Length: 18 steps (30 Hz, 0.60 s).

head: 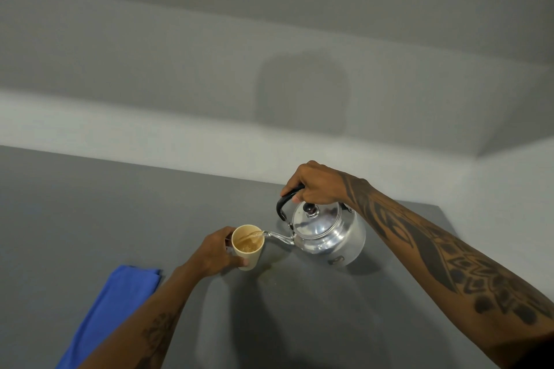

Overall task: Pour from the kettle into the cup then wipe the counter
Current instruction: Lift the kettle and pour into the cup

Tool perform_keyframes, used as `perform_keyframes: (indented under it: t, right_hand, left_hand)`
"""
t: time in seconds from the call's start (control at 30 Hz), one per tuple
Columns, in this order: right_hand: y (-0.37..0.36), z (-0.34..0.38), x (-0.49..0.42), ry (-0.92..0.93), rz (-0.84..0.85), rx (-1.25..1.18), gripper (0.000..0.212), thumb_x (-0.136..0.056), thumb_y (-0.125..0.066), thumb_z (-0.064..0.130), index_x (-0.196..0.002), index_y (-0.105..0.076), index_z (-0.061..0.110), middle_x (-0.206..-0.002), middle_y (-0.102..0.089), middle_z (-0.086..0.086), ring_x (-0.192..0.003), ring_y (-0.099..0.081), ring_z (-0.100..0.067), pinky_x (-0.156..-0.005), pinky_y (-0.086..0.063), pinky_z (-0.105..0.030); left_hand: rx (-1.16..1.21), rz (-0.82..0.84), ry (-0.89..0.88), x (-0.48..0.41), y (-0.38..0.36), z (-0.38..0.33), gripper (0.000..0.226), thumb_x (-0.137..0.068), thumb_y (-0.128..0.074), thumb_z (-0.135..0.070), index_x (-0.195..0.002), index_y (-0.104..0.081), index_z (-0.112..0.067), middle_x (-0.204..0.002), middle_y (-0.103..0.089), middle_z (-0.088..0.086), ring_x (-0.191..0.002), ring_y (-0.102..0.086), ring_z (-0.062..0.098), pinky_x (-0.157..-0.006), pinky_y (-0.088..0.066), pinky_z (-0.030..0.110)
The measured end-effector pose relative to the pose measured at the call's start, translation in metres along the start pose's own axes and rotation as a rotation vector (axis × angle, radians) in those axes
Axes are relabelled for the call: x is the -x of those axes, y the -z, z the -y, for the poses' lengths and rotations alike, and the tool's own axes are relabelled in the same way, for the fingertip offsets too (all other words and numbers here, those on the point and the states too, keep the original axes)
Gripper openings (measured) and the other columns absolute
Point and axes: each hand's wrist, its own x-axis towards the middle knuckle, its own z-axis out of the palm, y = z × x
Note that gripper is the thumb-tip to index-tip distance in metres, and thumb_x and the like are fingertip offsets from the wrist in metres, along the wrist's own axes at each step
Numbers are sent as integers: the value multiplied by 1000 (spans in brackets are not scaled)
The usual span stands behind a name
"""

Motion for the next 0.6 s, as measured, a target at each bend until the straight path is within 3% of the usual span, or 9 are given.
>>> perform_keyframes:
  t: [0.27, 0.6]
  right_hand:
    - [3, -1, 1, 1, -3, 22, 29, -82, -68, 11, -111, -71, 18, -113, -73, -2, -101, -66, -16, -94, -53, -39]
    - [5, 0, 2, 5, 6, 25, 29, -83, -68, 9, -111, -71, 17, -113, -73, -2, -100, -66, -17, -93, -53, -37]
  left_hand:
    - [2, 3, -3, 0, 1, -2, 71, -58, -89, -36, -117, -51, -29, -112, -60, -10, -97, -60, 9, -80, -48, 18]
    - [-1, 1, -4, 0, 1, -1, 72, -55, -89, -39, -117, -53, -29, -113, -63, -8, -98, -62, 10, -84, -52, 24]
